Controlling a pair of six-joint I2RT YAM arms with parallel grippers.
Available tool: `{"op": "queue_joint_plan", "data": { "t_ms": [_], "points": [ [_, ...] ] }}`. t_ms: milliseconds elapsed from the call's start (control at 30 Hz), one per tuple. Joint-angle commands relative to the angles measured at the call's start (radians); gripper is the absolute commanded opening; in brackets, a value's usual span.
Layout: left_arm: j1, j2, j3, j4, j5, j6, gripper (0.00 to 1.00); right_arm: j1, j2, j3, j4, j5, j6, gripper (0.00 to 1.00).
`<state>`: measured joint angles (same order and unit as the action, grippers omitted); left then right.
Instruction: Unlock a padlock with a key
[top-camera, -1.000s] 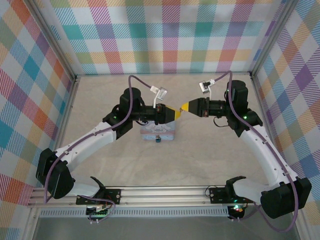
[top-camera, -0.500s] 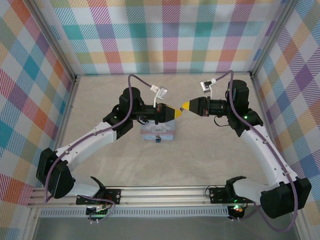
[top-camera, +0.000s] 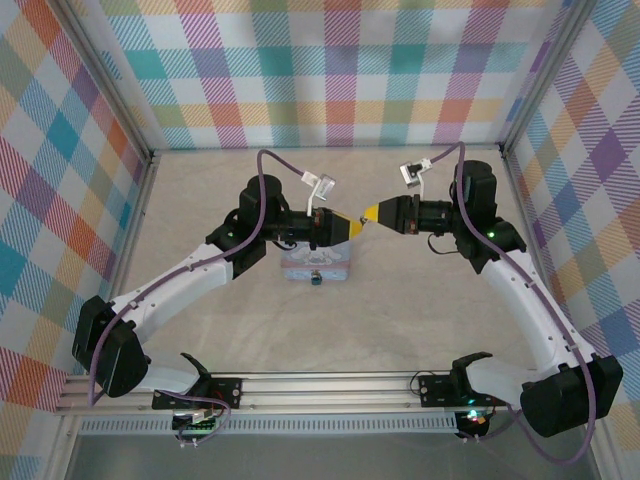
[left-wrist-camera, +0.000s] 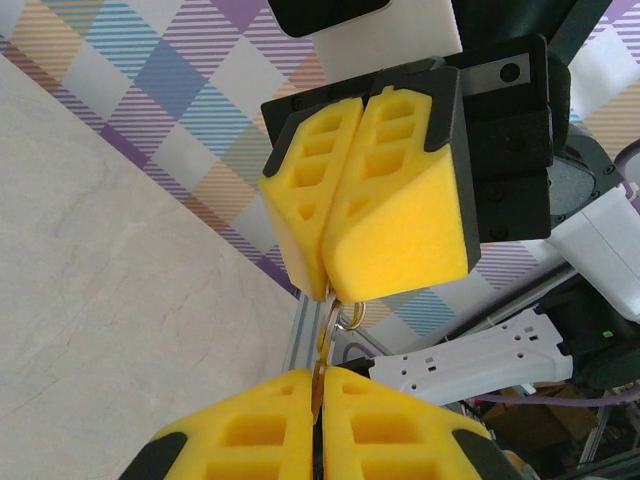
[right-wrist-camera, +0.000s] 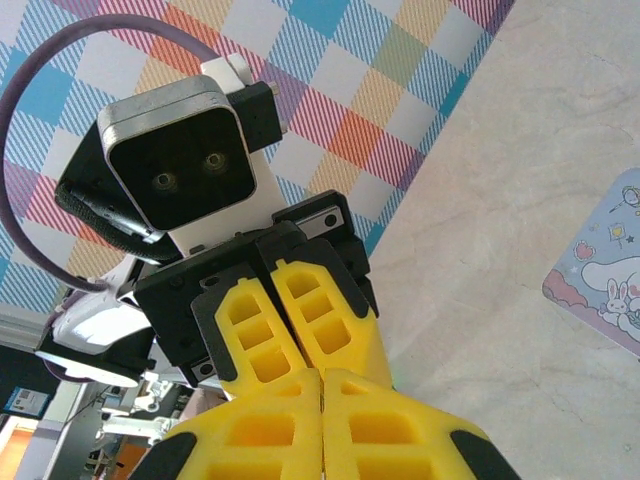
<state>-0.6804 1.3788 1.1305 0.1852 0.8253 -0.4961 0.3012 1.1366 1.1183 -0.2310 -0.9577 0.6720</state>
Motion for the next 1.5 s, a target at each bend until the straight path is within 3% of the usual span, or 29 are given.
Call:
{"op": "queue_joint_plan", "data": {
  "t_ms": [0,233,300,367,600,767,1200,1367,1467],
  "points": [
    [-0.005,-0.02,0.022,-0.015,-0.024,0.014,0.09,-0.001,-0.009,0.021,-0.013,-0.007,-0.031,0.09],
    [-0.005,-0.021,0.023,-0.031,-0.029,0.021,0.05,0.0,-0.008,0.022,-0.021,-0.008,-0.039,0.09],
    [-0.005,-0.02,0.023,-0.033,-0.03,0.021,0.11,-0.001,-0.009,0.02,-0.021,-0.007,-0.039,0.09],
    [-0.005,-0.018,0.023,-0.027,-0.023,0.021,0.05,-0.001,-0.011,0.02,-0.022,-0.007,-0.039,0.09],
    [-0.005,-0.018,0.028,-0.039,-0.031,0.023,0.0,-0.002,-0.011,0.02,-0.04,0.004,-0.056,0.09],
    [-0.003,-0.022,0.026,-0.05,-0.039,0.027,0.12,-0.001,-0.014,0.015,-0.042,0.004,-0.057,0.08],
    [-0.004,-0.015,0.026,-0.039,-0.033,0.021,0.13,-0.001,-0.014,0.016,-0.075,0.025,-0.08,0.08],
    [-0.004,-0.009,0.028,-0.029,-0.022,0.016,0.0,-0.001,-0.014,0.017,-0.081,0.028,-0.085,0.08],
    [-0.004,-0.006,0.031,-0.035,-0.029,0.015,0.0,-0.001,-0.015,0.017,-0.09,0.034,-0.09,0.08]
  ]
}}
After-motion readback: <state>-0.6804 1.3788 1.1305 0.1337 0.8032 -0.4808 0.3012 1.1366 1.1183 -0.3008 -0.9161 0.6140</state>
